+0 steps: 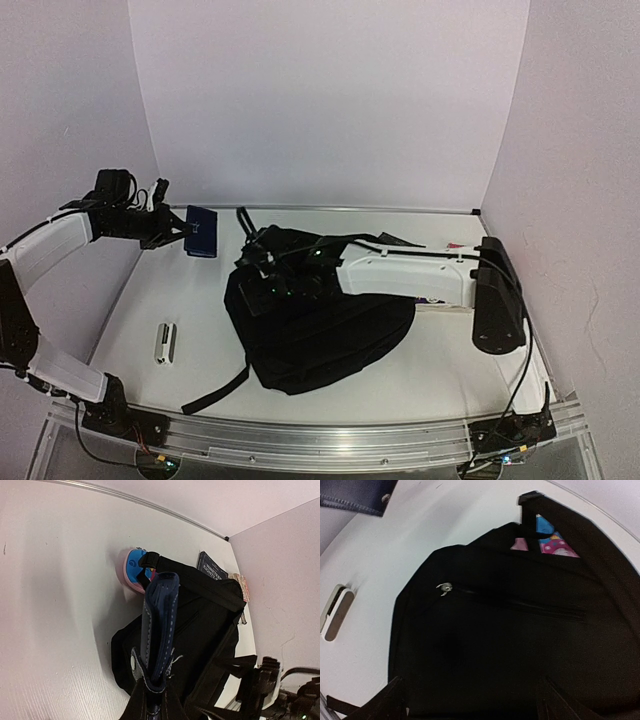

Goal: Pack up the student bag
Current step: Place the student bag at the center of the board, then adjust the student bag at the center of the board.

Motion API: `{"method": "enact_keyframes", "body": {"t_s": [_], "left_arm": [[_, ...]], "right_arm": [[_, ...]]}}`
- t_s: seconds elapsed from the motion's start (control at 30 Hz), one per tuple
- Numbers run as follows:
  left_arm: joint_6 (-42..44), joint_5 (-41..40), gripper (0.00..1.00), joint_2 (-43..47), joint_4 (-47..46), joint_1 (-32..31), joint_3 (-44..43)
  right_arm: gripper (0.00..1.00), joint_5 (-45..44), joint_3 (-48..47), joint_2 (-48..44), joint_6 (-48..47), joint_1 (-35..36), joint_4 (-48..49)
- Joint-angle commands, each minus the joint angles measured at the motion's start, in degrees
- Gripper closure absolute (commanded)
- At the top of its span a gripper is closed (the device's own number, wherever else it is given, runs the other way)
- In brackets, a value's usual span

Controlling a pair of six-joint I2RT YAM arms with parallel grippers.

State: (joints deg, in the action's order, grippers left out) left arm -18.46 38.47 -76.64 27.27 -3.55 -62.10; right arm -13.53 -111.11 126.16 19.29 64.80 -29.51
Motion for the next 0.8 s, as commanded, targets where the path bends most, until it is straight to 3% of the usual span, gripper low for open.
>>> {"method": "enact_keyframes", "body": {"t_s": [0.0, 0.23, 0.77], "left_arm": [[0.4, -1.3, 1.0, 2.6, -1.0, 0.0, -0.2], [0.0, -0.3, 1.0, 1.6, -1.0, 0.1, -0.2], [-0.3, 0.6, 1.0, -0.2, -1.1, 0.0, -0.3]], "right_arm": [[0.11, -2.3, -7.9, 6.2, 0.0, 1.6, 0.4], [0.1, -8.9, -14.6, 14.5, 1.5, 4.0, -0.1], [0.11, -14.7, -17.7, 21.2, -2.0, 6.5, -1.6]]}}
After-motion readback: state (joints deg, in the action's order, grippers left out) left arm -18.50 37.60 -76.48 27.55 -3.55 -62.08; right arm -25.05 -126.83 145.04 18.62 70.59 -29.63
